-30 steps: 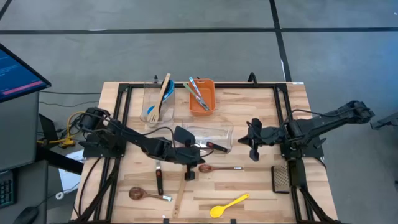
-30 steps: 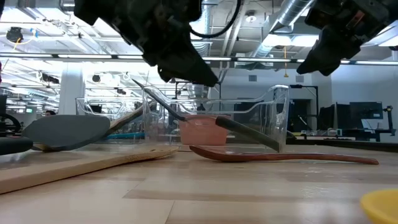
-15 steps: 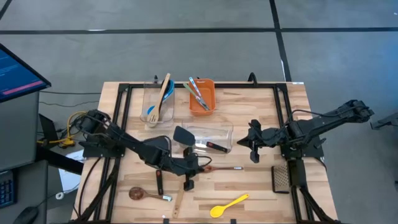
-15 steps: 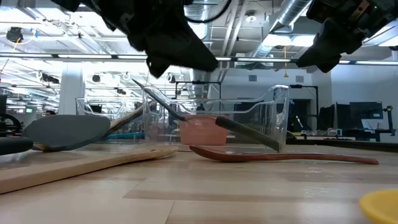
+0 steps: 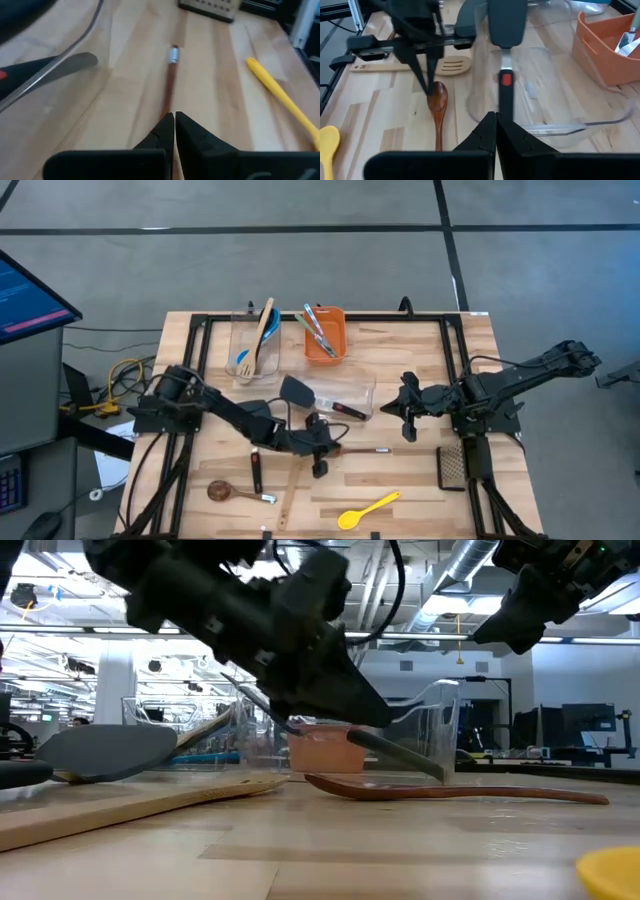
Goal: Pick & Place Kitchen Items
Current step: Adjust the bottom transparent bin, then put the top dark brown spoon into the top transparent bin
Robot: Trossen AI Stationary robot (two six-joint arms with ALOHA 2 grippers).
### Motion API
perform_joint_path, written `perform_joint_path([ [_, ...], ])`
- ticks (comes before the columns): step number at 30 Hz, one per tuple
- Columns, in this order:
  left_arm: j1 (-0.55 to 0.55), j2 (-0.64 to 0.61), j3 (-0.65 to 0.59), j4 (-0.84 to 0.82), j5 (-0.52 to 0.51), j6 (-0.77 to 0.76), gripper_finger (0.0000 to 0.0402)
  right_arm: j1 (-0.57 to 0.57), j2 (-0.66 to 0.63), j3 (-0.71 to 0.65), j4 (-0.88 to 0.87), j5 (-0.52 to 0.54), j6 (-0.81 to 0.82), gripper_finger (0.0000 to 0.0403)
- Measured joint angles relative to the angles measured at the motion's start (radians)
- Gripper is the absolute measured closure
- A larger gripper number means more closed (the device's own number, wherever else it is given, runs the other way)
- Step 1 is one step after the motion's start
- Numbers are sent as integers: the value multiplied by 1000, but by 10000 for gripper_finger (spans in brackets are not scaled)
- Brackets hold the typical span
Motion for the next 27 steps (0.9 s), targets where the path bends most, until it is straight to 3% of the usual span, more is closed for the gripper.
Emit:
perform_joint_path([
  [13,86,1,1,38,37,26,400,0,0,0,-2,0,-4,403],
  [21,-28,-130,3,38,64,109,400,0,0,0,-5,1,-21,403],
  [27,-107,-182,4,-178,0,36,400,0,0,0,-4,0,-21,403],
])
